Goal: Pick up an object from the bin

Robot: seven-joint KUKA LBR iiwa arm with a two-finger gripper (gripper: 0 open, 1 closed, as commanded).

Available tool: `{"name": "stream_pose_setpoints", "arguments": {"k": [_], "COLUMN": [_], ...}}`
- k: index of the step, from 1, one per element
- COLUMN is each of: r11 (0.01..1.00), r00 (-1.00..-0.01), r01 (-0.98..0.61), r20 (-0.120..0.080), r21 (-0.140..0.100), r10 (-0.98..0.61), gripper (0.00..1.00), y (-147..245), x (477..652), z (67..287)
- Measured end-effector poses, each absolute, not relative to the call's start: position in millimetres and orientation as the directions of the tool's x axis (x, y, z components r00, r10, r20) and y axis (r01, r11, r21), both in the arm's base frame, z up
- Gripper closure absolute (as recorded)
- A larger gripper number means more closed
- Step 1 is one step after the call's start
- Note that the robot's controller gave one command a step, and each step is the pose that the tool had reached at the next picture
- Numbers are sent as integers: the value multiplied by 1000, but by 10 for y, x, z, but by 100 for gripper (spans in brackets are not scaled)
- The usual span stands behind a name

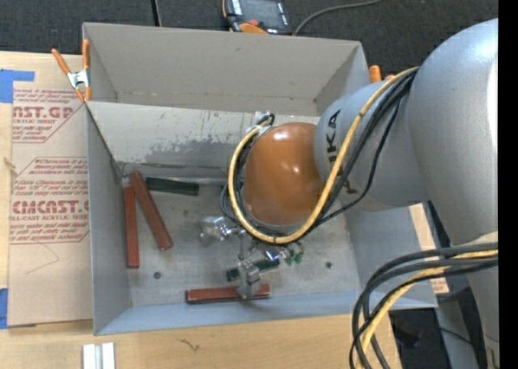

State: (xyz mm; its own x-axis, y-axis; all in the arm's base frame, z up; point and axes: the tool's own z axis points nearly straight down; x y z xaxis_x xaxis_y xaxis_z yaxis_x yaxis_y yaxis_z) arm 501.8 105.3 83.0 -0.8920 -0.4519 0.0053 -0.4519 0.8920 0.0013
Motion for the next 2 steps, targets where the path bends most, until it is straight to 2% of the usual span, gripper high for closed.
{"name": "stream_pose_setpoints", "arguments": {"k": [1, 2], "r11": [787, 785], "r00": [-787, -785], "r01": [-617, -619], "r20": [-1, -2], "r21": [-2, 2], "r10": [-617, -619], "gripper": [0, 100], "y": [352, 389], "x": [5509, 5501], "z": [726, 727]}}
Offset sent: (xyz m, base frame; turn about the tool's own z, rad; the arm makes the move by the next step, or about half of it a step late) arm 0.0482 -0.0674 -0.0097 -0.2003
